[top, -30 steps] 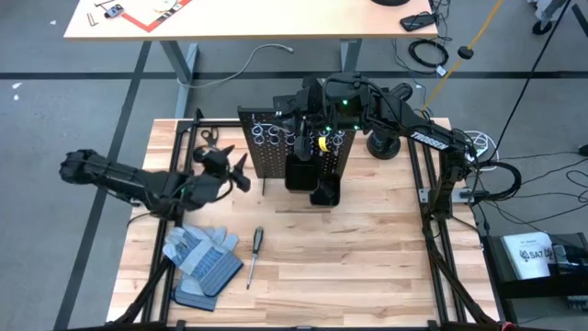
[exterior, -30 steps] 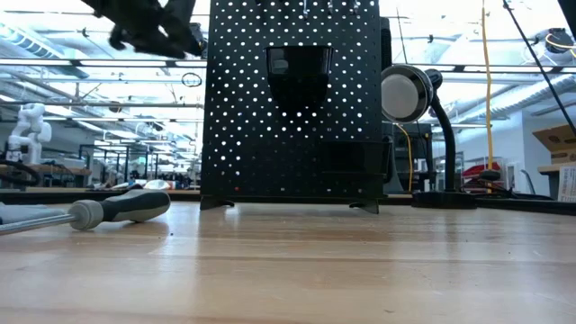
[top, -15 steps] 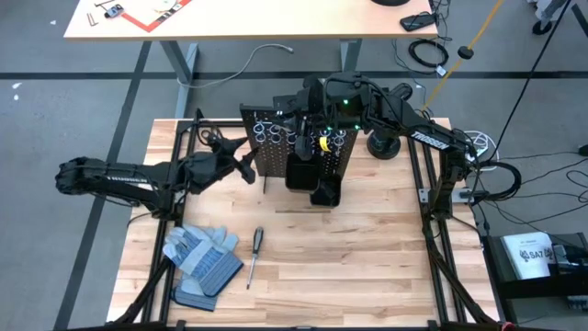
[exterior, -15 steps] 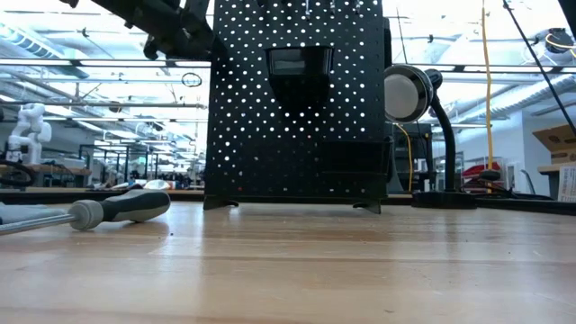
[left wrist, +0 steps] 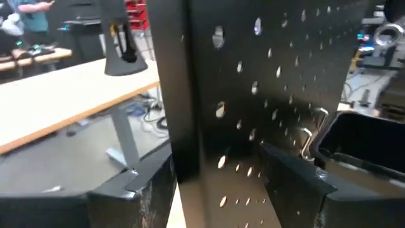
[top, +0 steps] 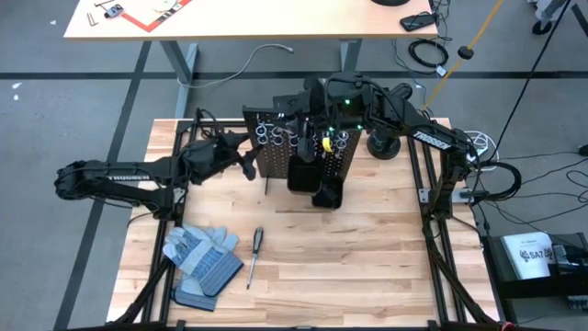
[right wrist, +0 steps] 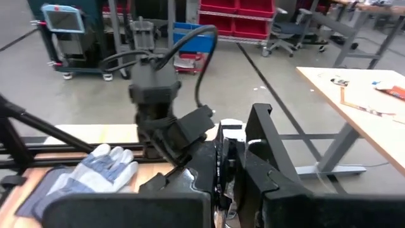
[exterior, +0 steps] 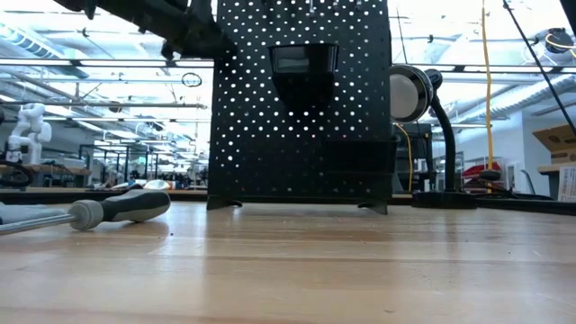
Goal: Hang tools onto peg board
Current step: Remove the black pliers from the black pegboard
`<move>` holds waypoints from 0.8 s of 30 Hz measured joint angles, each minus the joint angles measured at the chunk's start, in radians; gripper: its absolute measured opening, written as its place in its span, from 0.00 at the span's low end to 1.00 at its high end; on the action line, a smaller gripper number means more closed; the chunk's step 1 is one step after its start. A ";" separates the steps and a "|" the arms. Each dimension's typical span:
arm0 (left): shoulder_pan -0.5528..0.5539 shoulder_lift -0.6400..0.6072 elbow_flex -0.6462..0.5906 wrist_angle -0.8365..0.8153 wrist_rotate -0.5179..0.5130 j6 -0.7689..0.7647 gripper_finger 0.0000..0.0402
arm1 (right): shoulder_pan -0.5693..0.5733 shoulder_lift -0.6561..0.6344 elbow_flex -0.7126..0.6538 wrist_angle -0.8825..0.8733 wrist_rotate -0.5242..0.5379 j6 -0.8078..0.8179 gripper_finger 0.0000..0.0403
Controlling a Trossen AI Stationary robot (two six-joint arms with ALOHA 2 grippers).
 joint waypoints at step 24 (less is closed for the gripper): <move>0.000 0.000 0.000 -0.007 0.134 0.049 0.30 | 0.005 -0.024 -0.003 -0.024 -0.007 0.007 0.05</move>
